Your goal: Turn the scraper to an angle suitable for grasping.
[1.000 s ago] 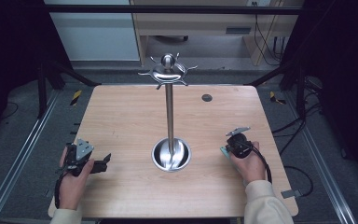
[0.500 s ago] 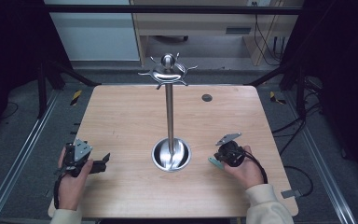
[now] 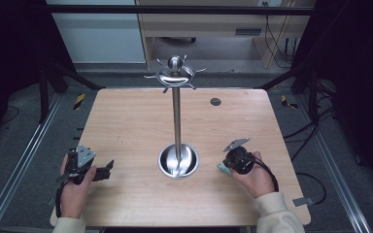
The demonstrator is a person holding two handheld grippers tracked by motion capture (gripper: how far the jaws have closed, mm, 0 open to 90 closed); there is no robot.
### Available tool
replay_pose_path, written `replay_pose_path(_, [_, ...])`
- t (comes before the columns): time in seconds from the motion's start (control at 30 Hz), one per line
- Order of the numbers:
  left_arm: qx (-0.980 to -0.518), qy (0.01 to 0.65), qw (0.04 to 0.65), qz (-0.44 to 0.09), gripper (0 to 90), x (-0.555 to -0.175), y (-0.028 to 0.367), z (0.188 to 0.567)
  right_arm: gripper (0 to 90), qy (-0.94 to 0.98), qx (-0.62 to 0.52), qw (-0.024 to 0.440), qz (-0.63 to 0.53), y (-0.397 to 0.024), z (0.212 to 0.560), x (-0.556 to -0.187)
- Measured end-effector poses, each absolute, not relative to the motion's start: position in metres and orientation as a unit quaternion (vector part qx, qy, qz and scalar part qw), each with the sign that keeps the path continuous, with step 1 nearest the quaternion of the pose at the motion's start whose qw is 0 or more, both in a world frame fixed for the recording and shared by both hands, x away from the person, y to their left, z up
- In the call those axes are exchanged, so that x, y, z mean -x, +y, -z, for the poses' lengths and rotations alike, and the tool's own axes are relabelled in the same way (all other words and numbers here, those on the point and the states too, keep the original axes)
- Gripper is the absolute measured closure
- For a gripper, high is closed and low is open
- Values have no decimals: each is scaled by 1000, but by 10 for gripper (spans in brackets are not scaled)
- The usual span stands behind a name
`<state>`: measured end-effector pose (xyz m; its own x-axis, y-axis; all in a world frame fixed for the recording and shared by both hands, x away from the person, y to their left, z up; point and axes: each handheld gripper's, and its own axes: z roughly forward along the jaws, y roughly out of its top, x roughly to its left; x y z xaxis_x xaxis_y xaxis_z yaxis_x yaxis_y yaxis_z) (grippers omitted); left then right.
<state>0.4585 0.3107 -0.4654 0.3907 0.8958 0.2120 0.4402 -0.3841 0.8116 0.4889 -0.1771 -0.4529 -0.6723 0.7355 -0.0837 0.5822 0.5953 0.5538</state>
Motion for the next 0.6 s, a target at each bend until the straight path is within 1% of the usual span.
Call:
replay_pose_path(0.23, [-763,440,337,-332,37,-459,311,466,891,900,-360,134,-206,-174,448,-492])
replay_pose_path(0.27, [-762,440,338,-333,38,-458,312,466,873,907,-353,128,-191,-169,448,-494])
replay_pose_path(0.43, [-761,441,344,-330,38,-457,314,466,850,917,-340,110,-176,-165,446,-498])
replay_pose_path(0.5, [-762,440,343,-329,38,-458,314,466,843,919,-338,109,-169,-165,447,-499])
replay_pose_path(0.6, [-764,436,343,-329,38,-458,313,465,806,923,-339,109,-146,-164,446,-502])
